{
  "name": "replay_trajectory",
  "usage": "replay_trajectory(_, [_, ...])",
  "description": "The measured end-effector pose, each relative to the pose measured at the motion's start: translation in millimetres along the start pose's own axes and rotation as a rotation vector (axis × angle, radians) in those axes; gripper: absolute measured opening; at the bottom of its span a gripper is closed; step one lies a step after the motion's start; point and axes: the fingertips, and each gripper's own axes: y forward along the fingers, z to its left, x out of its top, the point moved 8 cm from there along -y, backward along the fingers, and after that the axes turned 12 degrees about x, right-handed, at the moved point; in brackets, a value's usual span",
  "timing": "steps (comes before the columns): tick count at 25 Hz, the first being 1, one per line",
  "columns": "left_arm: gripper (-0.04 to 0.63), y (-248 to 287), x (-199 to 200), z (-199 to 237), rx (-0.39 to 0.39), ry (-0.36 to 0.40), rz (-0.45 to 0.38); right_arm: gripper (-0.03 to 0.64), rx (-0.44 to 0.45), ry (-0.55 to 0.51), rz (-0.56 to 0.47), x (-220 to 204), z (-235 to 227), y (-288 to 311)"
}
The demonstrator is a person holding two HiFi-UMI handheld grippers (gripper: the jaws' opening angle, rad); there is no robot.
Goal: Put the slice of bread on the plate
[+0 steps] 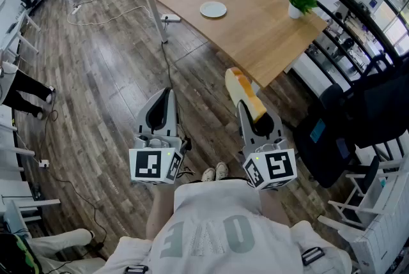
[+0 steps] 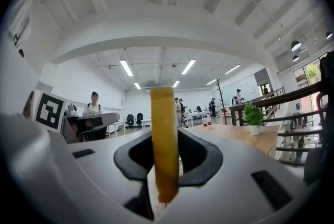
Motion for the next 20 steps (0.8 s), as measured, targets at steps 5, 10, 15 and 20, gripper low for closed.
replay_trajectory(5, [0.009, 3.1, 5.0, -9.7, -0.009, 0.016, -0.011, 0.095, -0.001, 0.025, 0.000, -1.4, -3.7, -1.8])
replay_trajectory(10, [0.009, 3.4, 3.5, -19.2, -0.001, 0.037, -0.010, 0.095, 0.013, 0.021, -0.015, -2.7, -12.2, -4.5])
replay_trajectory(15, [0.009, 3.7, 4.0, -20.7, 0.044, 0.063, -0.024, 0.095, 0.048, -0.035, -0.029, -4.9, -23.0, -13.4])
replay_trajectory(20, [0.009, 3.2, 5.4, -21.6, 0.093, 0.092, -0.025, 0.095, 0.016, 0.047, -0.007, -20.3, -45.6, -15.0])
